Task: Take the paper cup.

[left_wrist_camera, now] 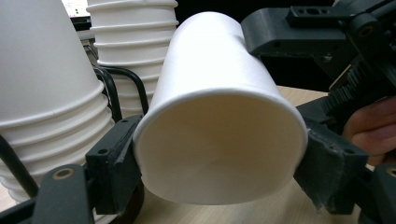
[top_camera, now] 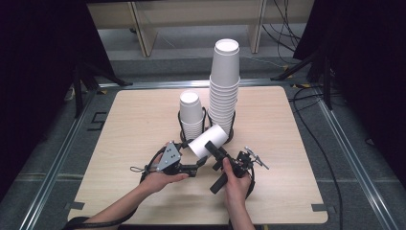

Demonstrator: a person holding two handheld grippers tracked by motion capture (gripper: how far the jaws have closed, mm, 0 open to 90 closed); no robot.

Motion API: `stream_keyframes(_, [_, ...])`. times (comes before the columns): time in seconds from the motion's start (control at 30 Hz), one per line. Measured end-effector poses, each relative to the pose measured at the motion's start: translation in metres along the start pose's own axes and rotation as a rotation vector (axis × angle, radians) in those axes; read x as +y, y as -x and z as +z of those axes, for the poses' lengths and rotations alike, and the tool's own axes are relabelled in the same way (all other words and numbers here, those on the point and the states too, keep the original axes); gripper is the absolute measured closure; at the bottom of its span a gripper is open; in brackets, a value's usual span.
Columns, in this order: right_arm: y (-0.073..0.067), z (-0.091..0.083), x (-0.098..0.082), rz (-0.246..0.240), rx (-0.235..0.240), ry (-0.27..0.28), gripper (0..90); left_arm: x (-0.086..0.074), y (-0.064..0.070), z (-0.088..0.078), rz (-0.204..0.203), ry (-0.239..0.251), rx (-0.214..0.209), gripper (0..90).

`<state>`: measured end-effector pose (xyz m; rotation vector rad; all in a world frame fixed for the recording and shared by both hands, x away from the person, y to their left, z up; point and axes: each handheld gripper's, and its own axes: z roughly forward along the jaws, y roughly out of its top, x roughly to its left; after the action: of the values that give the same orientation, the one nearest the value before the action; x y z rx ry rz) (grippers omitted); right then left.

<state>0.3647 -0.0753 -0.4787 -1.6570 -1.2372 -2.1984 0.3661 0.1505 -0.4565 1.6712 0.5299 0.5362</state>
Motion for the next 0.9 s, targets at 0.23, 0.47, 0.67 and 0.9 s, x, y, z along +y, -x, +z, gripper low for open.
stream_keyframes(0.23, [-0.001,-0.008,0.001,-0.003,0.021,-0.033,11.7,0.001,-0.004,-0.003,0.020,0.015,-0.002,22.0])
stream_keyframes(0.47, [0.003,-0.017,0.005,-0.118,0.007,-0.075,14.8,0.002,-0.012,-0.011,0.012,-0.023,-0.006,21.8])
stream_keyframes(0.67, [0.002,-0.028,0.009,-0.207,-0.050,-0.117,15.8,0.005,-0.019,-0.018,0.009,-0.032,-0.021,21.5])
stream_keyframes(0.9, [0.007,-0.033,0.015,-0.386,-0.085,-0.155,20.1,0.010,-0.025,-0.026,0.016,-0.049,-0.021,20.9])
